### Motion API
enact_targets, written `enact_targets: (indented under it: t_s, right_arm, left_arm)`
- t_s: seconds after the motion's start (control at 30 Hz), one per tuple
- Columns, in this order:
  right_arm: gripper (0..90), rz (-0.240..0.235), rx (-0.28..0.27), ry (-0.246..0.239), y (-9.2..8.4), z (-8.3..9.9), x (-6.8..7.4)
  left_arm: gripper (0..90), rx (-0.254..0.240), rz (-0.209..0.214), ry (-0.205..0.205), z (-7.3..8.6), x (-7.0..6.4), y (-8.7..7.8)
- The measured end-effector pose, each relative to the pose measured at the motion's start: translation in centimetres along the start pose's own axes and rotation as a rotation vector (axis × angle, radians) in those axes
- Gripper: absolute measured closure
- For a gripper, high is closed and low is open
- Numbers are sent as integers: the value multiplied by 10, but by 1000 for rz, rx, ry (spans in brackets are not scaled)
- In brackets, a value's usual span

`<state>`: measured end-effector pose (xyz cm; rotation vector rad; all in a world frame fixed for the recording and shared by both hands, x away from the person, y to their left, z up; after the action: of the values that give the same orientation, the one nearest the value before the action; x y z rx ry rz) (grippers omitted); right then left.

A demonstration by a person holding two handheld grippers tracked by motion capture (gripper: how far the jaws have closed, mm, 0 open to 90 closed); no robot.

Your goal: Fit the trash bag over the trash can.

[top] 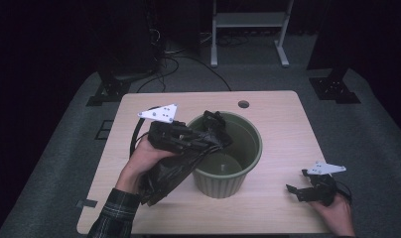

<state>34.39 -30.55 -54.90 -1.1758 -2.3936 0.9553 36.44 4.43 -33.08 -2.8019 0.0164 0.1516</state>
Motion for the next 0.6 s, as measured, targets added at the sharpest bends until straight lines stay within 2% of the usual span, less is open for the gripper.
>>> enact_targets:
  t_s: [0.03, 0.07, 0.1, 0.23, 0.3, 0.4, 0.43, 0.53, 0.57, 0.6]
  right_arm:
    - [98, 0, 0, 0, 0, 0, 0]
    - [98, 0, 0, 0, 0, 0, 0]
    - [98, 0, 0, 0, 0, 0, 0]
    - [98, 0, 0, 0, 0, 0, 0]
    - [98, 0, 0, 0, 0, 0, 0]
    - [98, 0, 0, 0, 0, 0, 0]
    - [98, 0, 0, 0, 0, 0, 0]
    - [98, 0, 0, 0, 0, 0, 0]
    - [98, 0, 0, 0, 0, 0, 0]
    - [98, 0, 0, 0, 0, 0, 0]
  left_arm:
    - [514, -2, -19, 2, 0, 1, -1]
    - [456, 9, -57, 3, 0, 5, -1]
    - [353, 10, -79, 7, 0, 7, -2]
    - [146, -8, -133, 2, -2, 11, -6]
    - [72, -27, -160, -5, -3, 13, -9]
    - [10, -49, -187, -15, -5, 16, -15]
    - [9, -49, -187, -15, -5, 16, -15]
    - [4, -83, -199, -14, -7, 15, -26]
    - [4, -103, -207, -16, -7, 13, -35]
    - [4, -103, -207, -16, -7, 13, -35]
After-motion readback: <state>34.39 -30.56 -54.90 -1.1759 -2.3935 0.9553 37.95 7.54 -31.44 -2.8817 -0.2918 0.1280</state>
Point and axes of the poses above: each handheld gripper's, and its own axes: y roughly forward along the jaws, z roughly out of its underside, x roughly to its left, the point moved 9 cm from there along y, roughly forward along the jaws, and after that the axes turned 2 degrees about -y, right-handed, at the moved point
